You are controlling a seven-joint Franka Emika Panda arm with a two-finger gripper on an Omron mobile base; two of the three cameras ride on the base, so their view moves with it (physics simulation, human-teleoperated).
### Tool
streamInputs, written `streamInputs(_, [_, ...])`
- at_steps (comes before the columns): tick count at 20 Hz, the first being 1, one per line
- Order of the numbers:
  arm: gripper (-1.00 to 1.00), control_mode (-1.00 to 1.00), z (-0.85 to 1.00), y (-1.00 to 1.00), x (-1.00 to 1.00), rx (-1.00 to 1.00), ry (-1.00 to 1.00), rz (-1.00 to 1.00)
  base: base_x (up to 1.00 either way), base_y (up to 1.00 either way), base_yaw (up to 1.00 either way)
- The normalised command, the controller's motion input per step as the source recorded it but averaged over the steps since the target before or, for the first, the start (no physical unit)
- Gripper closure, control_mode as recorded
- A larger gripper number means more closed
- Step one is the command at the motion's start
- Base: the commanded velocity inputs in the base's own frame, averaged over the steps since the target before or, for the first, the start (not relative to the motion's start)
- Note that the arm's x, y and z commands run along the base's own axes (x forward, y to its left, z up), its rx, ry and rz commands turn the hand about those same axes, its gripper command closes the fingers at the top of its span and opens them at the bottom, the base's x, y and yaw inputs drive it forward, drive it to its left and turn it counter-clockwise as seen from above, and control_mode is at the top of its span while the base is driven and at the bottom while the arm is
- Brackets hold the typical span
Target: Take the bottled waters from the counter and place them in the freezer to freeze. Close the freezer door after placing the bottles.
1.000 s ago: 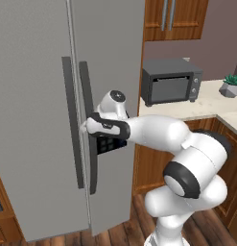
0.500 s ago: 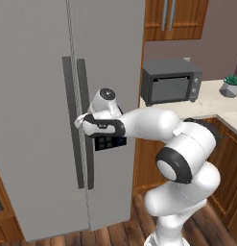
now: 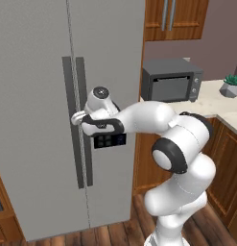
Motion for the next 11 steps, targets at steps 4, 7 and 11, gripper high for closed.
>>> streamInputs(4, [-1.0,-1.0,0.0,0.0,0.52,-0.01,0.0,-0.07,0.0,0.0,0.0])
streamInputs(7, [-1.0,-1.0,0.01,0.0,0.5,-0.01,0.0,-0.07,0.0,0.0,0.0])
streamInputs(11, [-1.0,-1.0,0.0,0.0,0.51,-0.02,0.0,-0.08,0.0,0.0,0.0])
